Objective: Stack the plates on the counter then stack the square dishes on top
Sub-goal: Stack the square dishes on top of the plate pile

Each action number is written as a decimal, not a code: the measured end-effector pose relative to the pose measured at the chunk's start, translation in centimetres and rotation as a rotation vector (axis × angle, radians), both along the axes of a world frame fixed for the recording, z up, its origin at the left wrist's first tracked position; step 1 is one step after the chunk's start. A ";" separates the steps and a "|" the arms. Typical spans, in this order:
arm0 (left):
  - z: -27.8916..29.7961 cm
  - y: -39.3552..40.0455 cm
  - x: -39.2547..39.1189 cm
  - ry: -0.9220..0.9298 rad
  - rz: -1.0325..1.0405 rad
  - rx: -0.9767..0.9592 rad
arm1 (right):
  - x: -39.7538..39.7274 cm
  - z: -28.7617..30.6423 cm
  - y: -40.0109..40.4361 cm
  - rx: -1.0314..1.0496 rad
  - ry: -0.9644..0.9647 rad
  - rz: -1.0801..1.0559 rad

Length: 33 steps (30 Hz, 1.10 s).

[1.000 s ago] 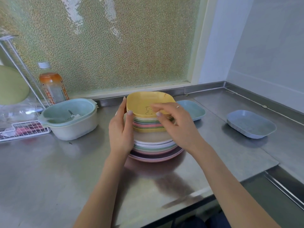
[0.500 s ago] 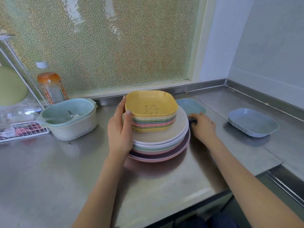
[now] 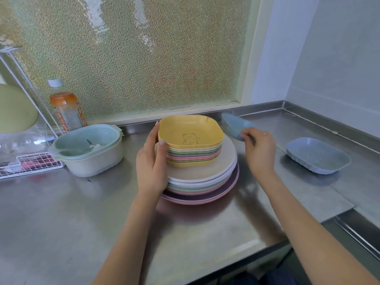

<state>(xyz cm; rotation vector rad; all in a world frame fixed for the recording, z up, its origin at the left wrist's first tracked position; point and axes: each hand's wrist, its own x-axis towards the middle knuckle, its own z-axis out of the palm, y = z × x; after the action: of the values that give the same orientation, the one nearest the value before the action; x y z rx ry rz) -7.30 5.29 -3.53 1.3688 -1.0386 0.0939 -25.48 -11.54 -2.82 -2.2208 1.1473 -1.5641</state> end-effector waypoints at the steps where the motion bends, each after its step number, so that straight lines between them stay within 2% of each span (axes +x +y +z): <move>1: 0.0 0.0 0.0 -0.004 0.001 0.004 | 0.1 1.1 0.7 -0.039 -0.055 0.057; 5: 0.2 0.0 -0.1 -0.012 -0.001 -0.004 | 1.1 4.8 4.8 -0.146 -0.140 0.240; 10: 0.3 0.1 -0.1 -0.024 -0.011 -0.009 | 3.1 5.4 8.1 -0.241 -0.019 0.397; 27: 0.6 0.4 -0.5 -0.073 0.031 -0.009 | 6.1 3.5 11.5 -0.197 0.081 0.444; 31: 0.5 0.3 -0.4 -0.054 0.037 0.020 | 5.4 3.5 11.2 -0.189 0.039 0.503; 33: 0.4 0.3 -0.4 -0.042 0.034 0.027 | 4.3 3.4 10.5 -0.210 -0.028 0.461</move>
<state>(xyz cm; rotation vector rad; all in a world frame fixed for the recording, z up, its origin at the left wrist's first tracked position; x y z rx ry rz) -7.66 5.55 -3.11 1.4140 -1.0555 0.1351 -21.17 -1.08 0.57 -2.3579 0.4263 -1.5584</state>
